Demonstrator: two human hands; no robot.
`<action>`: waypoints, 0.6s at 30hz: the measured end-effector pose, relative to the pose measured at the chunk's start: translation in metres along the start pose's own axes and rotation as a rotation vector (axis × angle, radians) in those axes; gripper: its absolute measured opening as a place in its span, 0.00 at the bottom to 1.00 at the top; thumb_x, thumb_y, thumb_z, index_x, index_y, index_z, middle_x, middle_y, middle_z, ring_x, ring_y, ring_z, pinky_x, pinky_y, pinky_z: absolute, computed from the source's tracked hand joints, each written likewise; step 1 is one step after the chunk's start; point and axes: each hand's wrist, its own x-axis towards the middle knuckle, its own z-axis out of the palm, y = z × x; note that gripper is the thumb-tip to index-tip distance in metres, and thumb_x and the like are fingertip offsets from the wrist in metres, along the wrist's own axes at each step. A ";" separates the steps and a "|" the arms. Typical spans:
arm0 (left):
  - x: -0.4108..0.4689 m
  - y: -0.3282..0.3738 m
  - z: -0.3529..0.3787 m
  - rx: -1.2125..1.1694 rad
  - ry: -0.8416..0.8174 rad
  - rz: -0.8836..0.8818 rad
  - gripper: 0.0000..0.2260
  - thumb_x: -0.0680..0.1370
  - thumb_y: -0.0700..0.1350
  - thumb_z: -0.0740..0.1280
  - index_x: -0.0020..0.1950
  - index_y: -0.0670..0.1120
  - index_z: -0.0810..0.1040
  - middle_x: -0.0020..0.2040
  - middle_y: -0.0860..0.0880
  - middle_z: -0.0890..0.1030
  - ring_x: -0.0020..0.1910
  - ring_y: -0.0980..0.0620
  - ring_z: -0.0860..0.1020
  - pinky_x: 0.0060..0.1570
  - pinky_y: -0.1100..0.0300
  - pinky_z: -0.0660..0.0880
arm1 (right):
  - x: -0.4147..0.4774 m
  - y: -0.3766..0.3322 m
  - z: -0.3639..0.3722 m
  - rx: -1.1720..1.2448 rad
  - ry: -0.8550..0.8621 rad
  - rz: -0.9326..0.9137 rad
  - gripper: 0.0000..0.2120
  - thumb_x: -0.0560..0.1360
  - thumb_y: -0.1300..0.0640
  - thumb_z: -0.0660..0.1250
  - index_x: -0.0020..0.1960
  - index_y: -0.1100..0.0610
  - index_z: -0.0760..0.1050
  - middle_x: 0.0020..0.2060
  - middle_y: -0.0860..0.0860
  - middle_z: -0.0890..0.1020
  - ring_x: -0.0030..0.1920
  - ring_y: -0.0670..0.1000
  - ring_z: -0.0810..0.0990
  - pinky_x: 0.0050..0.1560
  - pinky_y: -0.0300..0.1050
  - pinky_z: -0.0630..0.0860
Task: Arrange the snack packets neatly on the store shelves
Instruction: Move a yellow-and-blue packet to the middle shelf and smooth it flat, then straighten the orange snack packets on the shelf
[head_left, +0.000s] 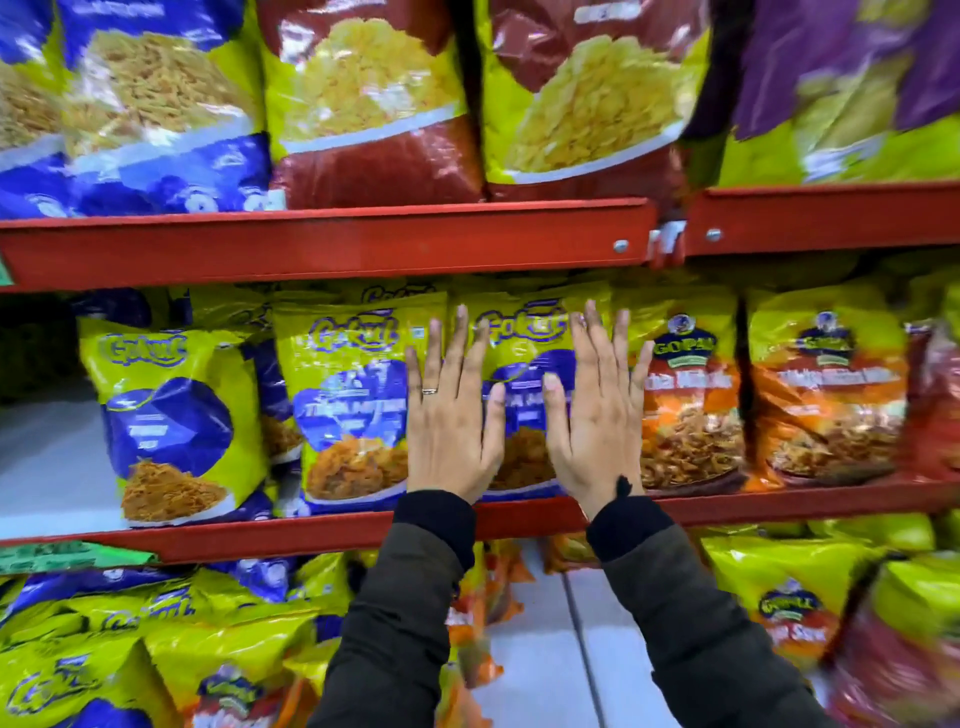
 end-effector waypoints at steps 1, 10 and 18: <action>0.001 0.019 0.010 -0.020 -0.001 0.013 0.27 0.82 0.50 0.53 0.81 0.49 0.55 0.83 0.48 0.54 0.83 0.46 0.47 0.82 0.43 0.44 | 0.000 0.018 -0.010 -0.009 0.000 0.015 0.27 0.83 0.50 0.53 0.80 0.57 0.56 0.81 0.51 0.56 0.82 0.55 0.47 0.81 0.61 0.44; 0.019 0.196 0.114 -0.426 -0.062 -0.002 0.23 0.83 0.47 0.55 0.79 0.46 0.60 0.79 0.47 0.66 0.78 0.49 0.63 0.78 0.56 0.57 | 0.001 0.196 -0.104 0.025 0.014 0.250 0.26 0.83 0.47 0.53 0.79 0.55 0.58 0.80 0.51 0.60 0.82 0.53 0.52 0.81 0.55 0.48; 0.063 0.265 0.180 -0.835 -0.118 -0.530 0.16 0.82 0.42 0.61 0.69 0.52 0.75 0.55 0.54 0.80 0.44 0.54 0.79 0.53 0.55 0.76 | 0.031 0.316 -0.147 0.499 0.009 0.728 0.14 0.81 0.53 0.60 0.66 0.51 0.71 0.71 0.58 0.71 0.71 0.57 0.69 0.69 0.42 0.62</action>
